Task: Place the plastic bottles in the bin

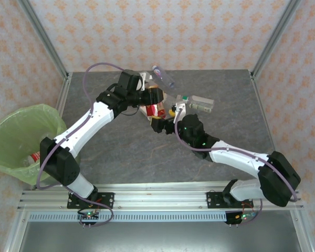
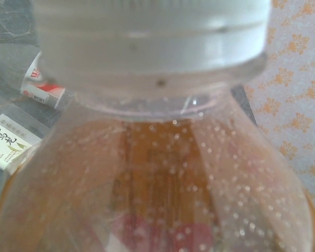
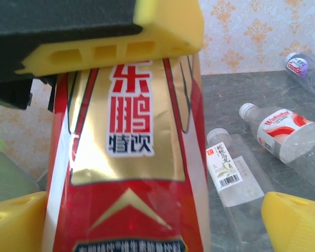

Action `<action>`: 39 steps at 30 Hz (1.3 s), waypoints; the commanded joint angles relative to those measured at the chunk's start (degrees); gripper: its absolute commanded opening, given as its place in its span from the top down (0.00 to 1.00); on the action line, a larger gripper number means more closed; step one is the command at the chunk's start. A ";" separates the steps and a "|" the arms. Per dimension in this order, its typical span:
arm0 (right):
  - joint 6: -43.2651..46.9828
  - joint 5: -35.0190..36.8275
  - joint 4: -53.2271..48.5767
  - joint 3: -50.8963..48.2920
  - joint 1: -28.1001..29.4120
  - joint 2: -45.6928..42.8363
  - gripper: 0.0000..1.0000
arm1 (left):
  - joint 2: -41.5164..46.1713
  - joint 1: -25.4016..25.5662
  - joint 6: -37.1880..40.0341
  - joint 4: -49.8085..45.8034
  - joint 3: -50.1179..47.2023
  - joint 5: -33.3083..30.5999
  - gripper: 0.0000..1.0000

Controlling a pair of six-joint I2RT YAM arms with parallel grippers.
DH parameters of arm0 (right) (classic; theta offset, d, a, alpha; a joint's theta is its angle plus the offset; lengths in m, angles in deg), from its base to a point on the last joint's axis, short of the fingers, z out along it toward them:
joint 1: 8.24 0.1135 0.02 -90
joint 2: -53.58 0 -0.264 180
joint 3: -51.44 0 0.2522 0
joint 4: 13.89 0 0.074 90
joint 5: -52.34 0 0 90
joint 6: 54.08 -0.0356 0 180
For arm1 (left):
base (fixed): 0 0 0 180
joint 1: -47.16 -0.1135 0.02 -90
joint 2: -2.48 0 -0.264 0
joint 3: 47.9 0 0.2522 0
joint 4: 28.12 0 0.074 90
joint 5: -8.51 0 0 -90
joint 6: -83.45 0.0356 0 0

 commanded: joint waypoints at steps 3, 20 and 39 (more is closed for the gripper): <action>4.12 -2.69 -7.52 -0.87 -0.29 -3.34 0.01 | 2.11 -1.45 -0.19 -0.49 0.30 -3.10 0.31; -18.37 24.33 -11.72 -3.94 -5.31 0.90 0.01 | 8.36 -4.81 1.13 -2.10 -2.31 -10.35 0.31; -22.55 29.85 -10.51 -4.08 -5.39 3.28 0.01 | 18.33 -7.05 4.63 -9.42 0.18 -23.77 0.31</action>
